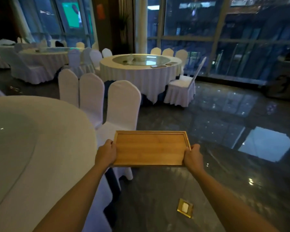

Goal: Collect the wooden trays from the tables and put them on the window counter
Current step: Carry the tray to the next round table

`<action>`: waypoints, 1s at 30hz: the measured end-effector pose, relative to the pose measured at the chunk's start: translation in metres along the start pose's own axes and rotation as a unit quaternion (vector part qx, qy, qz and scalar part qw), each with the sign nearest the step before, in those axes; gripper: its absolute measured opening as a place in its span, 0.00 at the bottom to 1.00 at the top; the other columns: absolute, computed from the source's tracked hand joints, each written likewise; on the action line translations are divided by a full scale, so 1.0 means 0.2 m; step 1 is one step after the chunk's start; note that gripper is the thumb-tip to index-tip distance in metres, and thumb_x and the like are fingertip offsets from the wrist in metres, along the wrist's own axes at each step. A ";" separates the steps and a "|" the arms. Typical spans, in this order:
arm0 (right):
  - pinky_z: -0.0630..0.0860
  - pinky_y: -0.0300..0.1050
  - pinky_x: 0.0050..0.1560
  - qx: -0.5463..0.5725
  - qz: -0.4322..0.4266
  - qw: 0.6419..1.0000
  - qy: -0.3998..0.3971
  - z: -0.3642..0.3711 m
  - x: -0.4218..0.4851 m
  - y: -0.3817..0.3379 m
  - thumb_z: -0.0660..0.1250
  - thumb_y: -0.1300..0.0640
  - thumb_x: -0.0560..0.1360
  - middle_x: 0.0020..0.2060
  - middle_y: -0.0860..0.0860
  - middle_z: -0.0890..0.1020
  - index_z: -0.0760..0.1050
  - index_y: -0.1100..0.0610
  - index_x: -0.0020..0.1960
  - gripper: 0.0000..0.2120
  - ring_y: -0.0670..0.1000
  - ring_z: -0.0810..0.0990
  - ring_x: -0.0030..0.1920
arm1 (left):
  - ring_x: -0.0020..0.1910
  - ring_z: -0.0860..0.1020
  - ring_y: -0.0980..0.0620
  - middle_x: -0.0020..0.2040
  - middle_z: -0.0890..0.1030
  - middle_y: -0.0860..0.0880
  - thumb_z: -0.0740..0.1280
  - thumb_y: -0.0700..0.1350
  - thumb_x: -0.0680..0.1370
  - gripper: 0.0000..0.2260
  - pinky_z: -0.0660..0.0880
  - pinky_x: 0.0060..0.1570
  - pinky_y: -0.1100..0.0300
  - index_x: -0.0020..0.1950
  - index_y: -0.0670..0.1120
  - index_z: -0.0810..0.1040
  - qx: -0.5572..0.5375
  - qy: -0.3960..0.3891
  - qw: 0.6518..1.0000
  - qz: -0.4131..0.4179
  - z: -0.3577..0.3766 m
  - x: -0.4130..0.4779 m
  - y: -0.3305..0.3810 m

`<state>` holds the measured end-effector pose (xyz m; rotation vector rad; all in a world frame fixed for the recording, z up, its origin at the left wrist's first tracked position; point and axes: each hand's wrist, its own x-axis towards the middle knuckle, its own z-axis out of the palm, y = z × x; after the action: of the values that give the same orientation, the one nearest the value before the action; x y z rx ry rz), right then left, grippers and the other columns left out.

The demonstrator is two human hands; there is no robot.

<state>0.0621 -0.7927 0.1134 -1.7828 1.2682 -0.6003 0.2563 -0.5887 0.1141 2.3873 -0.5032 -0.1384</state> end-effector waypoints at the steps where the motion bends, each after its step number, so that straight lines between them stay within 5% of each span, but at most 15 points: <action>1: 0.74 0.51 0.45 0.005 -0.006 1.000 0.004 -0.05 0.11 0.00 0.52 0.59 0.79 0.49 0.60 0.75 0.63 0.62 0.55 0.08 0.56 0.75 0.46 | 0.52 0.76 0.37 0.56 0.78 0.35 0.51 0.47 0.81 0.16 0.73 0.50 0.50 0.59 0.39 0.72 -0.003 -0.003 1.000 0.002 0.06 0.06 0.10; 5: 0.70 0.45 0.40 0.013 -0.004 1.000 0.023 -0.17 0.52 0.01 0.52 0.59 0.79 0.40 0.52 0.71 0.63 0.60 0.53 0.06 0.52 0.72 0.42 | 0.52 0.77 0.40 0.56 0.78 0.37 0.50 0.49 0.81 0.17 0.73 0.51 0.49 0.59 0.40 0.72 0.002 -0.021 1.000 0.016 0.29 0.33 0.41; 11: 0.70 0.48 0.40 0.008 0.005 0.999 0.036 -0.13 1.22 0.00 0.51 0.57 0.79 0.43 0.56 0.73 0.62 0.59 0.50 0.05 0.54 0.73 0.43 | 0.54 0.77 0.41 0.57 0.78 0.38 0.50 0.51 0.81 0.18 0.73 0.57 0.48 0.59 0.41 0.72 0.011 -0.024 0.999 0.028 0.65 0.89 0.75; 23: 0.72 0.55 0.45 0.017 -0.004 0.999 0.042 0.08 2.93 -0.55 0.51 0.57 0.78 0.39 0.55 0.72 0.61 0.58 0.48 0.04 0.56 0.73 0.42 | 0.53 0.76 0.38 0.55 0.78 0.36 0.50 0.49 0.81 0.17 0.71 0.50 0.50 0.56 0.40 0.72 0.016 -0.015 0.998 0.055 1.12 2.48 1.48; 30: 0.63 0.47 0.35 0.011 -0.019 1.000 0.010 0.23 3.86 -0.74 0.51 0.60 0.77 0.33 0.50 0.68 0.61 0.60 0.46 0.04 0.54 0.69 0.38 | 0.43 0.72 0.45 0.51 0.78 0.39 0.51 0.50 0.81 0.15 0.69 0.43 0.54 0.53 0.42 0.72 0.005 -0.004 0.999 0.037 1.46 3.27 1.80</action>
<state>0.4607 -1.4701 0.1479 -1.7894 1.2391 -0.6532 0.6763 -1.2708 0.1474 2.3754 -0.5967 -0.1125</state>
